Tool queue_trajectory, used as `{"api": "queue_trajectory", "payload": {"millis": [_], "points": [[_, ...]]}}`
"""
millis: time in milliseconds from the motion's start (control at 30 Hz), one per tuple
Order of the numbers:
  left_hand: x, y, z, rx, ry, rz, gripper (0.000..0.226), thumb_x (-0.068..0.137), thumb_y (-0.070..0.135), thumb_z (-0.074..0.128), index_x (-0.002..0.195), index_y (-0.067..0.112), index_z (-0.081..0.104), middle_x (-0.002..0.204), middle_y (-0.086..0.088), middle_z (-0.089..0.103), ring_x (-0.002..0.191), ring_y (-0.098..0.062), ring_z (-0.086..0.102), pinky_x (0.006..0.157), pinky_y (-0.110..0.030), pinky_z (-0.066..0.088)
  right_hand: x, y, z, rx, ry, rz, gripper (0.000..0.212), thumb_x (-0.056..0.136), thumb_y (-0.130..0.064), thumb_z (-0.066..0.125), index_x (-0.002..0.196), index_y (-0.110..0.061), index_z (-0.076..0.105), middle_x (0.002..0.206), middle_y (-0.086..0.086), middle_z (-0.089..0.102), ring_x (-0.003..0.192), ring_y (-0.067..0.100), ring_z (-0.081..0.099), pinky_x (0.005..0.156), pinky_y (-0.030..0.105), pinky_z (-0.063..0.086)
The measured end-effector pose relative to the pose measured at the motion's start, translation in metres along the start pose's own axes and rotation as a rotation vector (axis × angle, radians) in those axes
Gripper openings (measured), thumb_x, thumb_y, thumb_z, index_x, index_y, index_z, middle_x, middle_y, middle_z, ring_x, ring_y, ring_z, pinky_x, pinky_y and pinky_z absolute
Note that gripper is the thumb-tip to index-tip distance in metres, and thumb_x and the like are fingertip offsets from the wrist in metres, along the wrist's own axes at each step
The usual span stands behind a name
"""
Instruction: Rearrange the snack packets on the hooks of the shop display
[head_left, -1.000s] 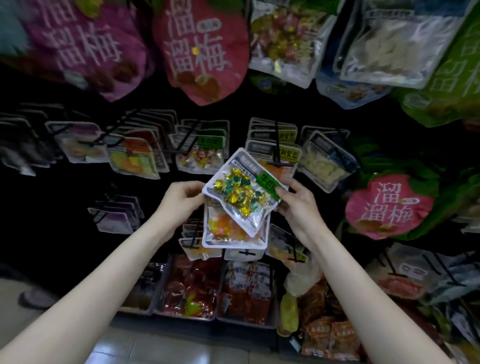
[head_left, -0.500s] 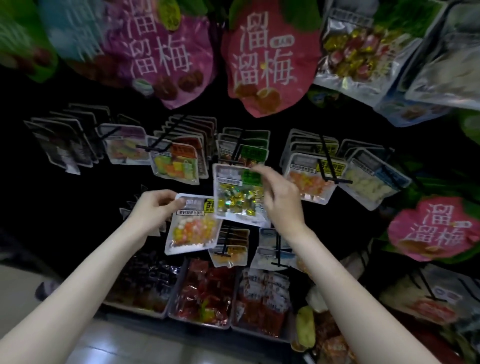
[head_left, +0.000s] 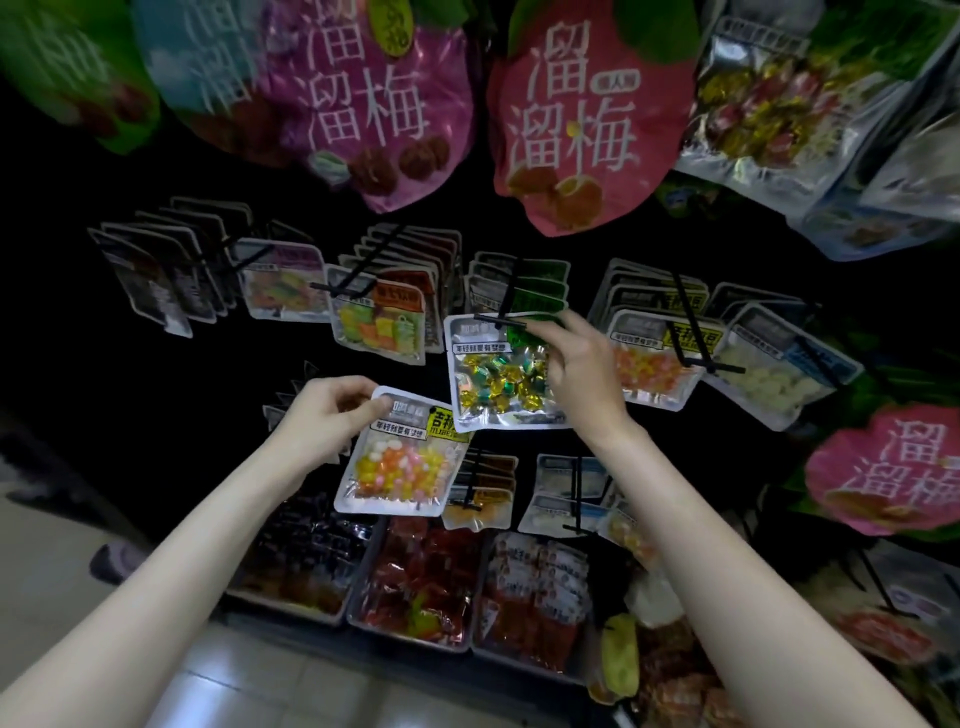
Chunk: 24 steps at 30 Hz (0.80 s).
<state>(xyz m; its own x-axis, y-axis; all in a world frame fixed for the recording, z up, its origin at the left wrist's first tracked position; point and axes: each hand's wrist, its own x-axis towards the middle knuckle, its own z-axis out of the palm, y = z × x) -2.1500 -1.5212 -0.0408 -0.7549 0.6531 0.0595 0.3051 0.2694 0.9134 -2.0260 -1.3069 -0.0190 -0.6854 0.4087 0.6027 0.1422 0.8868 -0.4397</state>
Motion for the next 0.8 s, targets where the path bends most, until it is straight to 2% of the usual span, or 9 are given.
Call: {"api": "queue_trajectory", "payload": {"millis": [100,200,267,367,467,567,633,700,800], "points": [[-0.002,0.005,-0.002,0.016,0.027,0.01,0.018,0.089,0.02,0.061,0.072,0.016,0.061,0.05,0.013,0.053,0.052,-0.001,0.047,0.056,-0.026,0.035,-0.002,-0.004,0.0,-0.079,-0.044,-0.052,0.047,0.073,0.023,0.047,0.111,0.004,0.065,0.104,0.025,0.061,0.094,0.04,0.062,0.087,0.034,0.047],[-0.005,0.01,-0.006,0.074,0.022,0.048,0.019,0.09,0.016,0.058,0.073,0.009,0.06,0.037,0.015,0.044,0.037,0.0,0.041,0.047,-0.025,0.029,-0.003,-0.008,0.004,-0.19,-0.113,-0.091,0.056,0.064,0.026,0.05,0.112,0.003,0.065,0.102,0.026,0.06,0.087,0.042,0.063,0.067,0.045,0.057],[-0.006,0.009,-0.011,0.108,0.032,0.07,0.019,0.089,0.015,0.06,0.071,0.011,0.061,0.037,0.013,0.044,0.038,0.0,0.041,0.048,-0.025,0.029,-0.003,-0.01,0.007,-0.239,-0.13,-0.015,0.058,0.073,0.022,0.049,0.125,-0.002,0.057,0.124,0.026,0.053,0.107,0.041,0.057,0.083,0.045,0.053],[-0.009,0.007,-0.02,0.062,0.01,0.099,0.02,0.088,0.017,0.062,0.068,0.018,0.062,0.053,0.007,0.054,0.052,-0.005,0.048,0.055,-0.028,0.035,-0.005,-0.005,0.015,-0.262,-0.277,0.178,0.067,0.085,0.015,0.042,0.144,-0.013,0.033,0.151,0.017,0.025,0.135,0.034,0.033,0.108,0.04,0.034],[-0.011,0.013,-0.017,0.014,-0.049,0.129,0.018,0.088,0.018,0.062,0.07,0.018,0.063,0.056,0.01,0.06,0.055,-0.001,0.051,0.052,-0.017,0.038,-0.008,0.002,0.021,-0.152,-0.312,0.283,0.065,0.089,0.009,0.044,0.146,-0.015,0.026,0.151,0.015,0.018,0.135,0.034,0.03,0.107,0.037,0.034],[-0.006,0.022,-0.003,-0.018,-0.094,0.17,0.016,0.089,0.015,0.06,0.073,0.018,0.064,0.051,0.015,0.059,0.047,0.003,0.049,0.048,-0.013,0.037,-0.021,0.008,0.012,-0.074,-0.147,0.263,0.041,0.095,-0.006,0.045,0.135,-0.01,0.044,0.14,0.01,0.028,0.132,0.025,0.03,0.107,0.025,0.025],[0.0,0.028,0.011,-0.051,-0.122,0.196,0.014,0.088,0.017,0.061,0.075,0.021,0.066,0.057,0.014,0.062,0.052,0.003,0.052,0.052,-0.012,0.038,-0.034,0.011,-0.001,0.053,-0.115,0.297,0.03,0.097,-0.02,0.047,0.125,-0.014,0.054,0.132,0.005,0.038,0.128,0.019,0.036,0.106,0.023,0.027],[0.006,0.033,0.03,-0.107,-0.158,0.215,0.013,0.086,0.025,0.062,0.076,0.025,0.07,0.07,0.008,0.067,0.064,0.0,0.056,0.06,-0.014,0.04,-0.048,0.012,-0.019,0.258,-0.219,0.341,0.029,0.094,-0.038,0.047,0.12,-0.028,0.056,0.125,-0.007,0.048,0.121,0.011,0.045,0.101,0.024,0.038],[0.014,0.045,0.064,-0.224,-0.223,0.19,0.012,0.086,0.028,0.061,0.084,0.022,0.071,0.084,-0.006,0.067,0.08,-0.01,0.06,0.071,-0.019,0.043,-0.069,0.015,-0.043,0.426,-0.356,0.351,0.034,0.087,-0.044,0.052,0.12,-0.049,0.045,0.125,-0.028,0.044,0.118,-0.006,0.043,0.095,0.009,0.037]]}}
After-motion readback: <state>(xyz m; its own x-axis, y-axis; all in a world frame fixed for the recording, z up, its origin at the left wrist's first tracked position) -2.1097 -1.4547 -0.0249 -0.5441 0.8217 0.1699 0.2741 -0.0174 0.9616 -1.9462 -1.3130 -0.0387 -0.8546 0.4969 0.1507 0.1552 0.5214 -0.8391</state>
